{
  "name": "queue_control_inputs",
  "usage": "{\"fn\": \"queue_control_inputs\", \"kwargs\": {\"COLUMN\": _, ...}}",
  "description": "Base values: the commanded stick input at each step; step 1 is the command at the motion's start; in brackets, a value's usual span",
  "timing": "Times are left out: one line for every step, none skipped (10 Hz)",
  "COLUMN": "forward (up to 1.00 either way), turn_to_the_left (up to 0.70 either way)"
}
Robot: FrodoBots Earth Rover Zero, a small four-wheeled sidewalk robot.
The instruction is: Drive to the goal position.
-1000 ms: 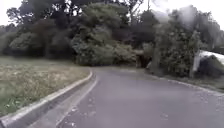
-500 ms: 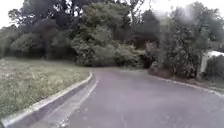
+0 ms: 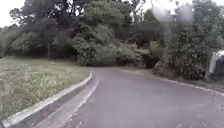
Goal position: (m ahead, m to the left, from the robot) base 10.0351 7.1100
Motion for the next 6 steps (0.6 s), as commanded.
{"fn": "queue_control_inputs", "kwargs": {"forward": 0.7, "turn_to_the_left": 0.0}}
{"fn": "queue_control_inputs", "kwargs": {"forward": 0.7, "turn_to_the_left": 0.0}}
{"fn": "queue_control_inputs", "kwargs": {"forward": 0.7, "turn_to_the_left": 0.0}}
{"fn": "queue_control_inputs", "kwargs": {"forward": 0.7, "turn_to_the_left": 0.0}}
{"fn": "queue_control_inputs", "kwargs": {"forward": 0.7, "turn_to_the_left": 0.01}}
{"fn": "queue_control_inputs", "kwargs": {"forward": 0.7, "turn_to_the_left": 0.02}}
